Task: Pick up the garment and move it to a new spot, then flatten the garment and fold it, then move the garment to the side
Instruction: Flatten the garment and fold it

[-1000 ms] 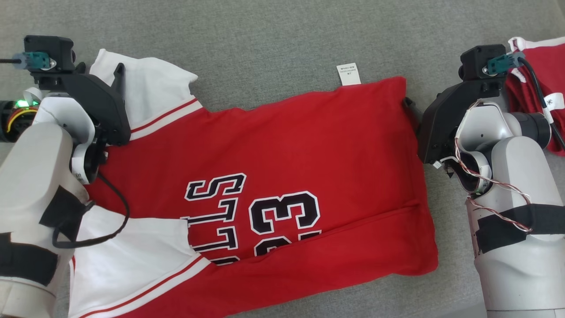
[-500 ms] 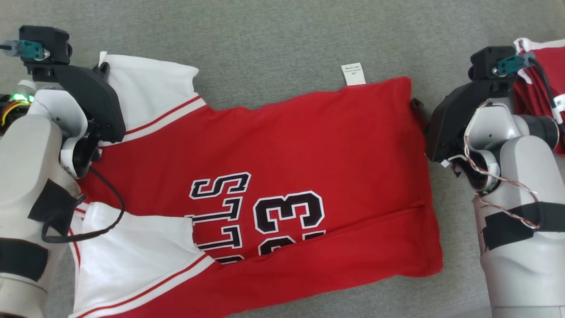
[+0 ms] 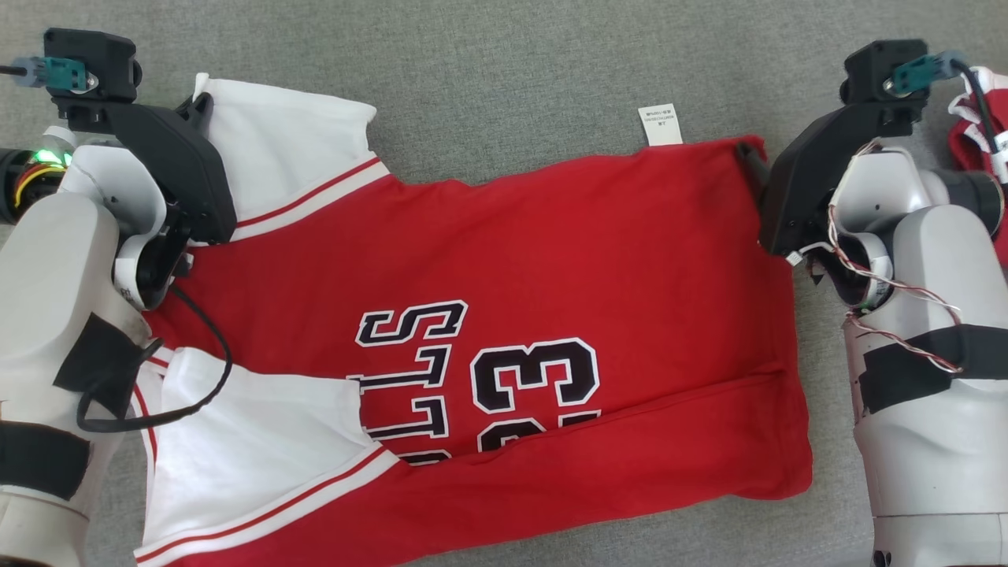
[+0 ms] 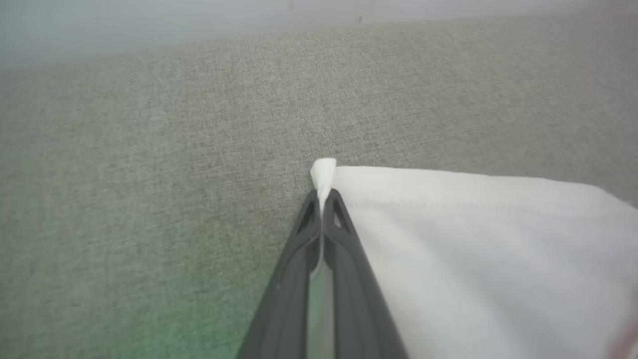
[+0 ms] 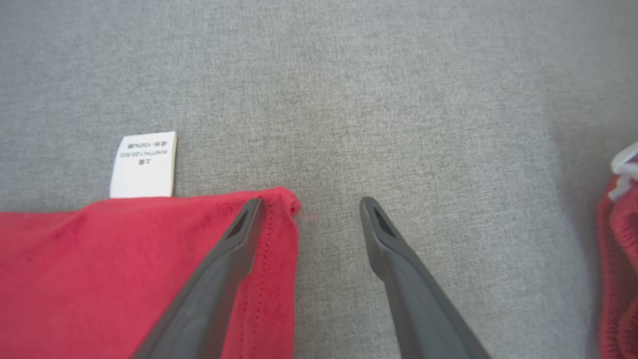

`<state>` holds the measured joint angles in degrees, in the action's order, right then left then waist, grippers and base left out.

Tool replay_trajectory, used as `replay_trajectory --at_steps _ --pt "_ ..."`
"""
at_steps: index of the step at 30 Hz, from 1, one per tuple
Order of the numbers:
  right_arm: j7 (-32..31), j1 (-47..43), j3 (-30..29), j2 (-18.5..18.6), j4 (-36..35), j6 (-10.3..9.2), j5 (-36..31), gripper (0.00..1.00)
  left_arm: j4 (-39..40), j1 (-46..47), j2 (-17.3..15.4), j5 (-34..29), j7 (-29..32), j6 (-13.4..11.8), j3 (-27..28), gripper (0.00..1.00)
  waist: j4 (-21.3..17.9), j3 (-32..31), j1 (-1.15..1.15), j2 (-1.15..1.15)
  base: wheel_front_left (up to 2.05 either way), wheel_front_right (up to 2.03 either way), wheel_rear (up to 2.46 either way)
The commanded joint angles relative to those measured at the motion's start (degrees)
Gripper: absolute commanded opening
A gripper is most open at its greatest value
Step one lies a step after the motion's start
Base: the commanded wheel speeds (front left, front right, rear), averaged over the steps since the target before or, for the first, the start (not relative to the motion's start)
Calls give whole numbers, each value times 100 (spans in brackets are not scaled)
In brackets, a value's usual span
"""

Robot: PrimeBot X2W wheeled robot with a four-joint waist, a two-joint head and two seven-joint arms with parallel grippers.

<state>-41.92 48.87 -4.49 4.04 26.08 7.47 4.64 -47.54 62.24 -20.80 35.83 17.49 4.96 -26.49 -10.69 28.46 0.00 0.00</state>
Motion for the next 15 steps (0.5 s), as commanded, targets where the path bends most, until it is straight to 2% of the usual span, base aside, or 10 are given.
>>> replay_trajectory --at_steps 1,5,6,7,8,10,11,15 --pt "-21 46 11 -9 42 1 57 100 -45 -64 -52 39 40 -44 -15 0 8 5 0 0 0 0 0" --pt "-38 67 71 -23 400 1 78 100 -47 -111 -36 99 28 -50 2 0 45 -6 0 0 0 0 0" --pt "-23 71 99 -32 479 1 93 97 -42 -127 -20 104 16 -52 0 0 55 -14 0 0 0 0 0" --pt "-29 71 142 -37 557 1 102 69 -38 -139 -5 119 -1 -55 -2 0 69 -26 0 0 0 0 0" --pt "-23 70 196 -32 624 2 89 49 -36 -147 6 131 -27 -47 0 0 80 -38 0 0 0 0 0" --pt "21 61 283 -9 740 1 132 24 -19 -168 37 157 -111 -30 4 0 104 -77 0 0 0 0 0" --pt "60 64 322 9 780 1 160 0 -4 -179 51 153 -165 -16 13 0 111 -95 0 0 0 0 0" --pt "440 48 310 152 843 0 41 0 64 -250 148 108 -610 13 7 0 166 -239 0 0 0 0 0"
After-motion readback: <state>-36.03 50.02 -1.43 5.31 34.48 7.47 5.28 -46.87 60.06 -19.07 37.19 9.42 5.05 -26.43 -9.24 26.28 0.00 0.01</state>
